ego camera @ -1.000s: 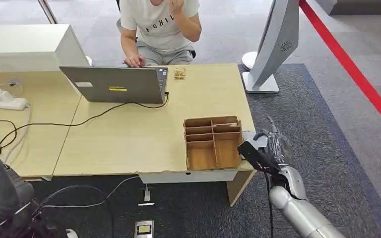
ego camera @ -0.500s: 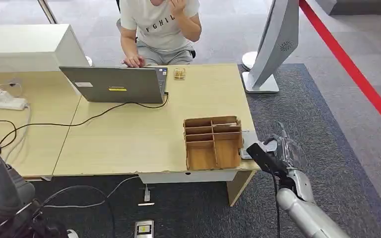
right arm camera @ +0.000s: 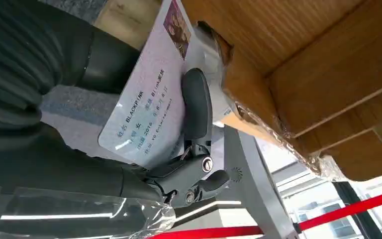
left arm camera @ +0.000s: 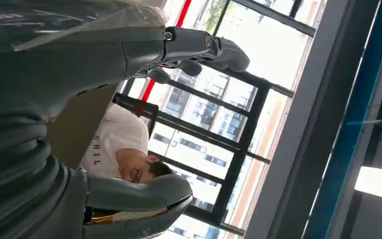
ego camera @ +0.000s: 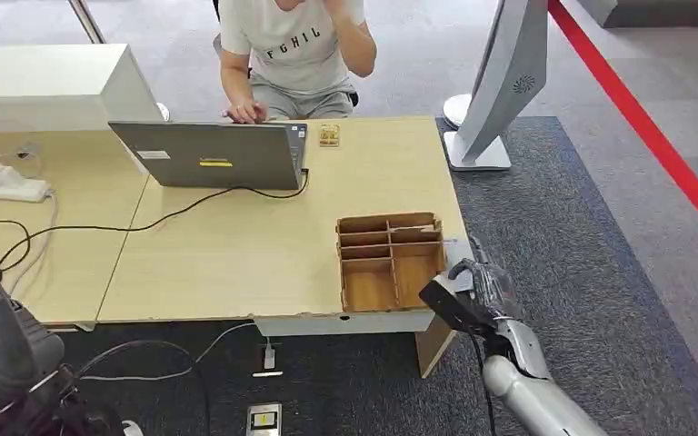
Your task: Pass the card to the sensor for recognition and then transmit it.
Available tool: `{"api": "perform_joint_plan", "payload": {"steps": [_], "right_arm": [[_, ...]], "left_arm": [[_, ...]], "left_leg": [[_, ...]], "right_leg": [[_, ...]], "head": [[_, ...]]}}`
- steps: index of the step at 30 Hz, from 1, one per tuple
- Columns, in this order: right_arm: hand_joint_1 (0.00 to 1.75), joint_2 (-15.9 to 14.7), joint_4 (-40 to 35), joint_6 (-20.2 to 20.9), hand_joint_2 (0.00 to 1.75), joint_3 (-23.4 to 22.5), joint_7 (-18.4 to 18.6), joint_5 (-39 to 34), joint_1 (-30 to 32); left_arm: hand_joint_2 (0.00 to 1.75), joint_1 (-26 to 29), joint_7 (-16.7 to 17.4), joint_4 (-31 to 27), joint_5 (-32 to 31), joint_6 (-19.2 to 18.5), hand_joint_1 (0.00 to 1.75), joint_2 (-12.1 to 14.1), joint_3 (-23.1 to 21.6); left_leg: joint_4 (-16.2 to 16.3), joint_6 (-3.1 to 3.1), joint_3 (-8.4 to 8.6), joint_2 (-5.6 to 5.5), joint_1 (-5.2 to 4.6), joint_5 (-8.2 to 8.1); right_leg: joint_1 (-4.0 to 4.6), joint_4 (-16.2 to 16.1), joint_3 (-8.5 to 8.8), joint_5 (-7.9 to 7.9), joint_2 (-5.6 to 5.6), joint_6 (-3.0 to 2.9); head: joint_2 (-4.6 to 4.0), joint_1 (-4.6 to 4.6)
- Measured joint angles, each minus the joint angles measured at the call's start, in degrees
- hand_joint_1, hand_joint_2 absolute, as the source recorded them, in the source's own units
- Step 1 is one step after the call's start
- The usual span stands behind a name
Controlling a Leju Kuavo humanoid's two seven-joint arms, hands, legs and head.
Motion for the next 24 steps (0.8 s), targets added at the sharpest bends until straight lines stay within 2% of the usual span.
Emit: {"api": "perform_joint_plan", "payload": {"steps": [6, 14, 21, 24], "right_arm": [[1.75, 0.46, 1.02, 0.92, 1.75, 0.66, 1.16, 0.0, -0.04], [1.75, 0.96, 7.81, 0.94, 1.75, 1.07, 1.4, -1.22, -1.15], [1.75, 1.6, 12.53, -0.2, 1.75, 1.14, 0.83, -1.97, -3.0], [1.75, 1.73, 13.79, -0.94, 1.75, 1.12, -1.25, -3.69, -3.92]], "left_arm": [[1.75, -0.08, 0.0, -0.02, -0.15, 0.0, 0.0, 0.0, 0.02], [1.75, -0.02, 0.0, -0.04, -0.79, 0.0, 0.0, 0.0, 0.02], [1.75, -0.03, 0.0, -0.04, -1.16, 0.0, 0.0, 0.0, 0.02], [1.75, 0.0, 0.0, -0.07, -1.51, 0.0, 0.0, 0.0, 0.02]], "left_leg": [[0.0, 0.0, 0.0, 0.0, 0.0, 0.0], [0.0, 0.0, 0.0, -0.01, 0.0, 0.0], [0.0, 0.0, 0.06, 0.02, 0.0, 0.0], [0.0, -0.01, 0.06, 0.02, 0.0, 0.01]], "right_leg": [[0.0, 0.0, 0.0, 0.0, 0.0, 0.0], [0.0, 0.0, 0.02, 0.0, -0.01, 0.0], [0.0, -0.01, 0.04, 0.01, 0.03, 0.0], [0.0, -0.01, 0.06, 0.02, 0.03, 0.01]], "head": [[0.0, -0.02], [0.0, 0.0], [0.0, 0.0], [0.0, 0.0]]}}
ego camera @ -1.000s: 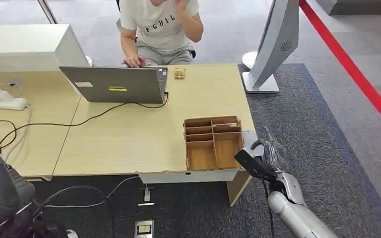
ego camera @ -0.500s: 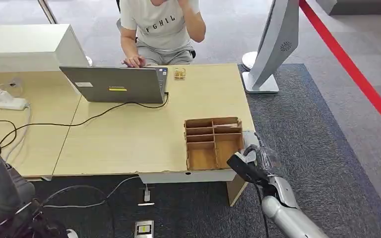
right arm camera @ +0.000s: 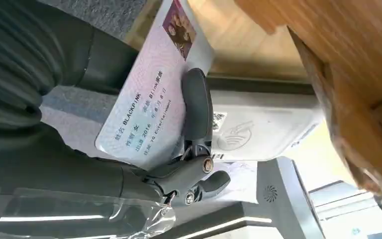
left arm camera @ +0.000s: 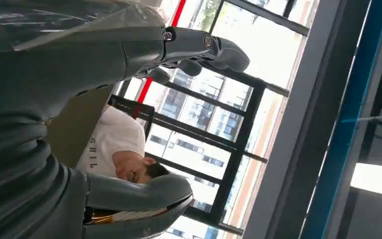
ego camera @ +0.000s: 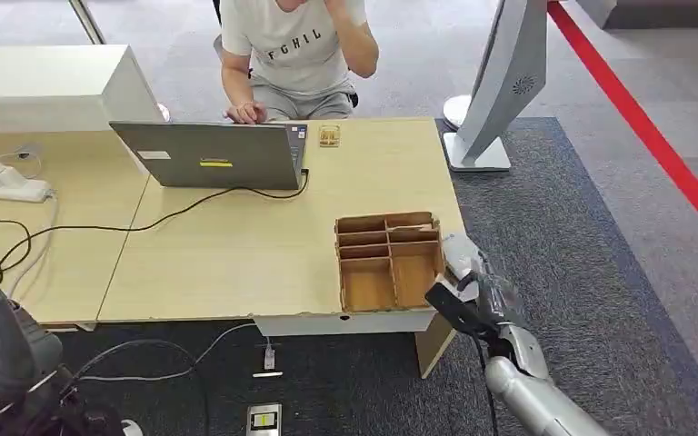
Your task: Pass the card to the sensor for recognition and then transmit it.
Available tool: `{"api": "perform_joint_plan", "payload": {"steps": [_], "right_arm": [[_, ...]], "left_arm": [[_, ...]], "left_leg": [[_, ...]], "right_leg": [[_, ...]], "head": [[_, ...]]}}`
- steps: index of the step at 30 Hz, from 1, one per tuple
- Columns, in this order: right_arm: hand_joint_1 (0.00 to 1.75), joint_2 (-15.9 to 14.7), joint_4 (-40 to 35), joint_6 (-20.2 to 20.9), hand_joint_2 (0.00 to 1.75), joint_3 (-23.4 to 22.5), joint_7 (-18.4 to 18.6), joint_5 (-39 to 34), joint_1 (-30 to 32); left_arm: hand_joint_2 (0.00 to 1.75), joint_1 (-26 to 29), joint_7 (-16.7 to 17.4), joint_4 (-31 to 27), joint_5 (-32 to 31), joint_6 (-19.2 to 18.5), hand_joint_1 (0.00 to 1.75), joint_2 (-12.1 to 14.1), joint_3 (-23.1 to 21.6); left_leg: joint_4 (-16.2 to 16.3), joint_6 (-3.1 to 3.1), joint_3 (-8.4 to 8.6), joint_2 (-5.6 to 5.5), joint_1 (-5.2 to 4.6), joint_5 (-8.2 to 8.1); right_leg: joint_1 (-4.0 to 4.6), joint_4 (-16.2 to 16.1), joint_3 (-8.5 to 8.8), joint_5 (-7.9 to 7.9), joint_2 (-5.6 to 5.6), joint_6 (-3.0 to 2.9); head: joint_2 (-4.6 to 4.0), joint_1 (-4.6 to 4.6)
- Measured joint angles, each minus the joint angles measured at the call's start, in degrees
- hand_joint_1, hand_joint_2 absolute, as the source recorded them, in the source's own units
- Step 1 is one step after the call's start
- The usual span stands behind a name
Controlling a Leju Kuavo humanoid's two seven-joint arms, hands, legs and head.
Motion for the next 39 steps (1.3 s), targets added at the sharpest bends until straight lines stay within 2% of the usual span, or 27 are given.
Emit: {"api": "perform_joint_plan", "payload": {"steps": [8, 17, 21, 28, 31, 34, 39], "right_arm": [[1.75, 0.68, -0.7, 0.98, 1.75, -0.04, -3.8, -3.28, -0.81], [1.75, 1.22, -8.39, 4.37, 1.75, -0.04, -4.02, -8.02, -0.11], [1.75, 0.92, -12.64, 4.39, 1.75, -0.15, -4.02, -9.48, 0.64], [1.75, -1.42, -22.04, 0.68, 1.75, -1.07, -1.42, -6.97, 1.68], [1.75, -3.12, -25.7, -1.31, 1.75, -1.64, 0.92, -3.65, 1.61], [1.75, -5.05, -28.02, -1.95, 1.75, -2.86, 2.74, -1.77, 1.07], [1.75, -7.61, -29.4, -1.92, 1.75, -4.52, 3.37, 0.95, -2.03]], "left_arm": [[1.75, 0.03, 0.0, 0.0, -0.37, 0.0, 0.0, -0.02, 0.0], [1.75, 0.28, 0.0, -0.02, -0.68, 0.0, 0.0, -0.11, 0.0], [1.75, 0.51, 0.0, -0.02, -0.68, 0.0, 0.0, -0.2, 0.0], [1.75, 0.81, 0.0, -0.02, -0.57, 0.0, 0.0, -0.39, 0.02], [1.75, 0.78, 0.0, 0.0, -0.18, 0.0, 0.0, -0.42, 0.0], [1.75, 0.69, 0.0, 0.0, 0.33, 0.0, 0.0, -0.42, 0.0], [1.75, 0.11, 0.0, 0.11, 1.12, -1.16, 0.0, -0.68, 0.02]], "left_leg": [[0.0, -0.01, -0.01, -0.01, 0.0, 0.01], [0.0, -0.01, -0.02, 0.0, 0.01, 0.01], [0.0, -0.01, -0.01, 0.0, 0.0, 0.01], [0.01, -0.01, -0.01, 0.0, -0.01, 0.01], [0.01, -0.01, -0.01, 0.0, -0.01, 0.01], [0.01, -0.01, -0.01, 0.0, -0.02, 0.01], [0.01, -0.01, -0.01, 0.0, -0.03, 0.01]], "right_leg": [[0.0, 0.02, -0.01, 0.01, 0.0, 0.0], [0.01, 0.02, -0.02, 0.0, -0.01, -0.01], [0.0, 0.02, -0.02, 0.01, 0.0, -0.01], [-0.01, 0.0, -0.03, 0.01, 0.0, -0.01], [-0.01, 0.0, -0.04, 0.01, 0.0, -0.01], [-0.02, 0.0, -0.03, 0.01, 0.0, 0.0], [-0.03, 0.0, -0.03, 0.03, 0.01, 0.0]], "head": [[0.0, -0.02], [0.0, 0.0], [0.0, -0.02], [0.0, 0.0], [0.0, 0.0], [0.0, 0.0], [0.0, 0.0]]}}
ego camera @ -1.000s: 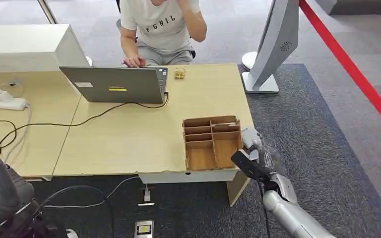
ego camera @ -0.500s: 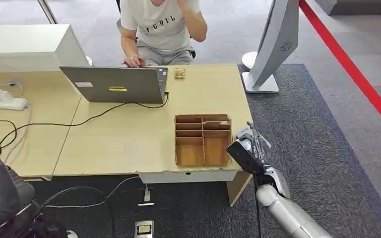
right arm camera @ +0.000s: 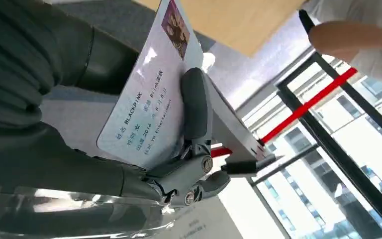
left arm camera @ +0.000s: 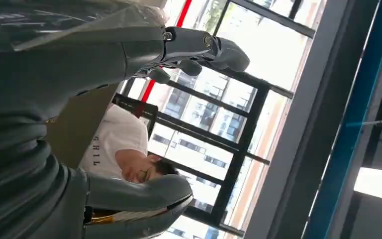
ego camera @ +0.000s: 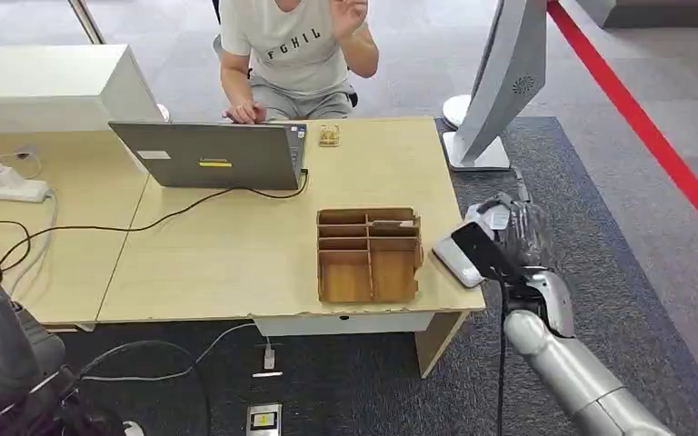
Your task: Pass the card to the sensor for recognition and then transmit it.
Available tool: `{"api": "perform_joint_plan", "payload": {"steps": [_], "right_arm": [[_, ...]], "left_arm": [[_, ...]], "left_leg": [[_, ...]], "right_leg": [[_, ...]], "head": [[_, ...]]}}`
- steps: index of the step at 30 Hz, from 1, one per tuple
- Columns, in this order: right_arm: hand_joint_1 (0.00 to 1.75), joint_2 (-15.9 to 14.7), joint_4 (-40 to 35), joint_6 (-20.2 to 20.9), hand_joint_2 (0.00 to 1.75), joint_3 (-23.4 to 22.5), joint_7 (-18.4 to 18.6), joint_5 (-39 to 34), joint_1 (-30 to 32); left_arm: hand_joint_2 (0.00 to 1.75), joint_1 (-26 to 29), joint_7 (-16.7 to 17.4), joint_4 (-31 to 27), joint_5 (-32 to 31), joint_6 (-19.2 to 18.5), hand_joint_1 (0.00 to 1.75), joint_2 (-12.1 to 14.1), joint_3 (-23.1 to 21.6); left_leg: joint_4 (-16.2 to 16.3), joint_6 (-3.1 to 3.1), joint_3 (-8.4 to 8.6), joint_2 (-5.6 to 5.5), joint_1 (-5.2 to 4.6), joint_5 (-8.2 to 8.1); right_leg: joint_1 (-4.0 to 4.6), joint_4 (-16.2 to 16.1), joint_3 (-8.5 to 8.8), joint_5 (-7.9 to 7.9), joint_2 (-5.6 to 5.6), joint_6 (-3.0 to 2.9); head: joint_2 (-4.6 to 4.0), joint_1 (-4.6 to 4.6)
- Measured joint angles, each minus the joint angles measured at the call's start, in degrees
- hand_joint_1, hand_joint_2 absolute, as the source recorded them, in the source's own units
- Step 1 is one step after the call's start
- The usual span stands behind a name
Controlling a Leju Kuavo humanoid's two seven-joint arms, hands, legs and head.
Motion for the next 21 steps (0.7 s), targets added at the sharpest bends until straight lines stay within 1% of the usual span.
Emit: {"api": "perform_joint_plan", "payload": {"steps": [4, 7, 12, 16, 21], "right_arm": [[1.75, -0.46, 0.28, 1.88, 1.75, -0.31, 0.09, 2.44, -4.62], [1.75, -0.04, 1.69, 3.1, 1.75, -0.02, 0.04, 4.2, -8.43], [1.75, 2.76, 6.91, 3.91, 1.75, 0.94, -0.9, 6.27, -15.58], [1.75, 6.61, 13.62, 3.91, 1.75, 2.01, -1.49, 7.93, -21.64], [1.75, 10.66, 20.9, 4.11, 1.75, 3.21, -1.6, 9.39, -26.24]], "left_arm": [[1.75, -0.61, 0.0, 0.3, 0.52, -1.44, 0.0, -0.48, -0.02], [1.75, -1.33, 0.0, 0.59, 1.03, -2.95, 0.0, -0.9, -0.02], [1.75, -2.19, 0.0, 1.44, 1.14, -5.44, 0.0, -2.14, 0.02], [1.75, -2.76, 0.0, 1.99, 0.81, -7.5, 0.0, -3.43, 0.07], [1.75, -3.09, 0.0, 2.58, 0.81, -8.57, 0.0, -4.54, 0.17]], "left_leg": [[0.0, 0.0, 0.0, 0.01, 0.01, 0.01], [0.0, -0.01, -0.03, 0.0, 0.02, 0.02], [-0.01, -0.01, -0.06, 0.01, 0.02, 0.02], [0.0, -0.02, -0.09, 0.01, 0.02, 0.02], [0.0, -0.01, -0.13, -0.03, 0.02, 0.03]], "right_leg": [[0.01, 0.01, 0.0, 0.03, 0.01, -0.03], [0.02, 0.05, -0.01, 0.02, 0.0, -0.03], [0.02, 0.08, -0.03, 0.03, 0.0, -0.05], [0.02, 0.1, -0.1, 0.03, 0.01, -0.05], [0.03, 0.11, -0.1, 0.02, -0.04, -0.05]], "head": [[0.0, 0.0], [0.0, -0.02], [0.0, -0.02], [0.0, -0.02], [0.0, -0.02]]}}
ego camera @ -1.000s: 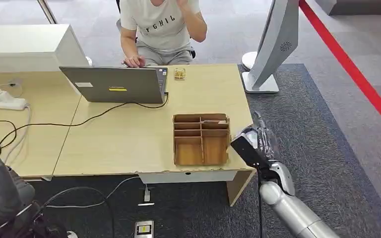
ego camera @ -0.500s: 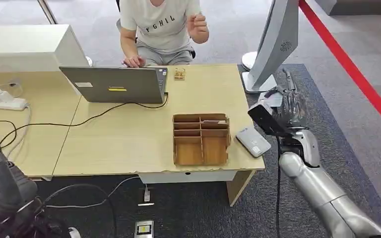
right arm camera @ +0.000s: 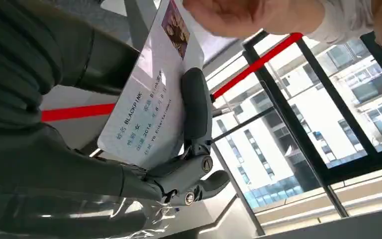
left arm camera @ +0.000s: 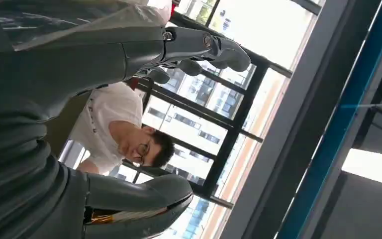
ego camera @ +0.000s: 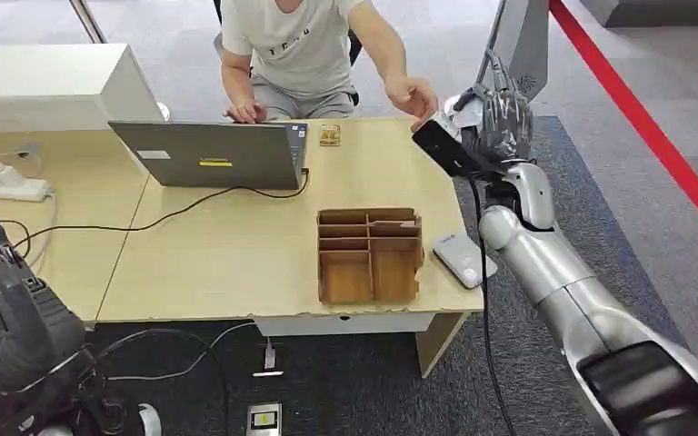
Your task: Pass the card to the sensor for recognition and then transmit it.
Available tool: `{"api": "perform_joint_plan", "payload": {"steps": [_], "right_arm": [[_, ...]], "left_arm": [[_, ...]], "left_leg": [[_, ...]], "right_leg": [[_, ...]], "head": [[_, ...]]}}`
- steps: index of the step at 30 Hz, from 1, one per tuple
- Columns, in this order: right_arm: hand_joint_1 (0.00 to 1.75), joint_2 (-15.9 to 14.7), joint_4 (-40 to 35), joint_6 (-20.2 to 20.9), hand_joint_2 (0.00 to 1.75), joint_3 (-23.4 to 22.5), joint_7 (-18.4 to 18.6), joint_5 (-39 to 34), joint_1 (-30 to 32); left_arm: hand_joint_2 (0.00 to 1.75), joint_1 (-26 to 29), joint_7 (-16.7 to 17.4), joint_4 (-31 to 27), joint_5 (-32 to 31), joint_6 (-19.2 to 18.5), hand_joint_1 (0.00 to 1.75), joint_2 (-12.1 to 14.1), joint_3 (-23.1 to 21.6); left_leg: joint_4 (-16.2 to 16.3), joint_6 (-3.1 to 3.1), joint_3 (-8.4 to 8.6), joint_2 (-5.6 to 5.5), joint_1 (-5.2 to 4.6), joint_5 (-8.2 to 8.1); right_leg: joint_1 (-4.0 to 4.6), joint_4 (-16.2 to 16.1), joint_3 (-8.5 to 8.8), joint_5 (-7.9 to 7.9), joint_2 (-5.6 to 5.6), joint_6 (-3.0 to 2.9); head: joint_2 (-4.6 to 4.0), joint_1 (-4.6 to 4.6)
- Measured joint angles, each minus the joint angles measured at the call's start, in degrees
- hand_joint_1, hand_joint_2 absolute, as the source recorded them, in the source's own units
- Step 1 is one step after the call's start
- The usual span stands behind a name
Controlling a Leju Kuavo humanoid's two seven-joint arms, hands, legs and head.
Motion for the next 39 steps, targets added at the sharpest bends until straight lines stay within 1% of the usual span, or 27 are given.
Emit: {"api": "perform_joint_plan", "payload": {"steps": [3, 7, 11, 16, 22, 23, 24, 26, 28, 31, 36, 39], "right_arm": [[1.75, 2.16, 4.09, 0.11, 1.75, 0.83, 0.3, 1.34, -2.3], [1.75, 4.79, 8.96, 0.29, 1.75, 1.9, 1.92, 2.52, -4.5], [1.75, 6.87, 12.74, 0.74, 1.75, 2.86, 2.97, 3.76, -6.09], [1.75, 8.57, 16.31, 0.77, 1.75, 3.72, 3.65, 4.75, -7.07], [1.75, 9.62, 19.39, 0.59, 1.75, 4.74, 4.72, 5.97, -8.04], [0.82, 9.71, 19.71, 0.52, 1.75, 4.81, 4.85, 6.08, -8.1], [0.0, 9.75, 20.04, 0.37, 1.75, 4.88, 5.14, 6.19, -8.14], [0.0, 9.77, 20.7, 0.04, 1.75, 5.05, 5.36, 6.41, -8.16], [0.0, 9.77, 21.26, 0.74, 1.75, 5.16, 6.25, 6.3, -8.19], [0.0, 9.64, 21.83, 0.7, 1.75, 5.27, 6.23, 6.02, -8.38], [0.0, 8.9, 21.27, 0.42, 1.75, 5.44, 3.43, 5.03, -9.15], [0.0, 7.59, 18.84, 1.68, 1.75, 5.49, 2.91, 4.33, -9.04]], "left_arm": [[1.75, -0.15, 0.0, 0.39, 0.2, -1.11, 0.0, -0.52, 0.09], [1.75, -0.23, 0.0, 0.88, 0.35, -2.45, 0.0, -1.25, 0.17], [1.75, -0.3, 0.0, 1.22, 0.35, -2.49, 0.0, -1.73, 0.28], [1.75, -0.26, 0.0, 1.36, 0.37, -2.54, 0.0, -1.9, 0.44], [1.75, -0.27, 0.0, 1.79, 0.79, -3.41, 0.0, -2.17, 0.63], [1.75, -0.27, 0.0, 1.84, 0.83, -3.48, 0.0, -2.17, 0.68], [1.75, -0.28, 0.0, 1.9, 0.9, -3.5, 0.0, -2.17, 0.74], [1.75, -0.3, 0.0, 2.12, 1.03, -3.5, 0.0, -2.19, 0.92], [1.75, -0.38, 0.0, 2.21, 1.07, -3.48, 0.0, -2.19, 1.01], [1.75, -0.51, 0.0, 2.23, 1.07, -3.45, 0.0, -2.19, 1.4], [1.75, -0.49, 0.0, 2.23, 0.96, -3.02, 0.0, -2.19, 1.77], [1.75, -0.27, 0.0, 2.23, 0.76, -2.73, 0.0, -2.19, 1.92]], "left_leg": [[0.0, 0.0, 0.0, 0.02, 0.0, 0.0], [0.0, 0.0, 0.0, 0.02, 0.0, 0.0], [0.0, 0.0, 0.01, 0.02, 0.0, 0.0], [0.01, 0.0, 0.0, 0.02, 0.0, 0.0], [0.01, 0.0, -0.01, 0.0, 0.0, 0.0], [0.01, 0.0, -0.02, 0.0, 0.0, 0.0], [0.01, 0.0, -0.02, 0.0, 0.0, -0.01], [0.01, 0.0, -0.01, 0.01, 0.0, -0.01], [0.02, 0.0, 0.0, 0.02, 0.0, -0.02], [0.02, 0.0, 0.0, 0.02, 0.0, -0.01], [0.02, 0.0, 0.02, 0.02, 0.0, 0.0], [0.03, 0.0, 0.03, 0.02, -0.01, 0.01]], "right_leg": [[0.0, 0.0, -0.01, 0.0, 0.01, 0.0], [0.0, -0.01, -0.02, 0.0, 0.0, 0.0], [0.0, -0.01, -0.02, 0.0, 0.0, 0.0], [0.0, -0.01, -0.02, 0.0, 0.0, 0.0], [0.0, -0.02, -0.04, -0.02, -0.01, 0.02], [0.0, -0.02, -0.04, -0.02, -0.01, 0.02], [0.0, -0.02, -0.05, -0.03, -0.01, 0.02], [0.0, -0.02, -0.05, -0.03, 0.0, 0.02], [0.0, -0.02, -0.06, -0.03, 0.02, 0.02], [0.0, -0.02, -0.06, -0.03, 0.02, 0.03], [0.0, -0.02, -0.05, 0.0, 0.02, 0.0], [0.0, -0.02, -0.04, 0.0, 0.02, 0.0]], "head": [[0.0, 0.0], [0.0, 0.02], [0.0, 0.0], [0.0, 0.02], [0.0, 0.02], [0.0, 0.0], [0.0, 0.0], [0.0, 0.0], [0.0, 0.0], [0.0, 0.0], [0.0, 0.0], [0.0, 0.0]]}}
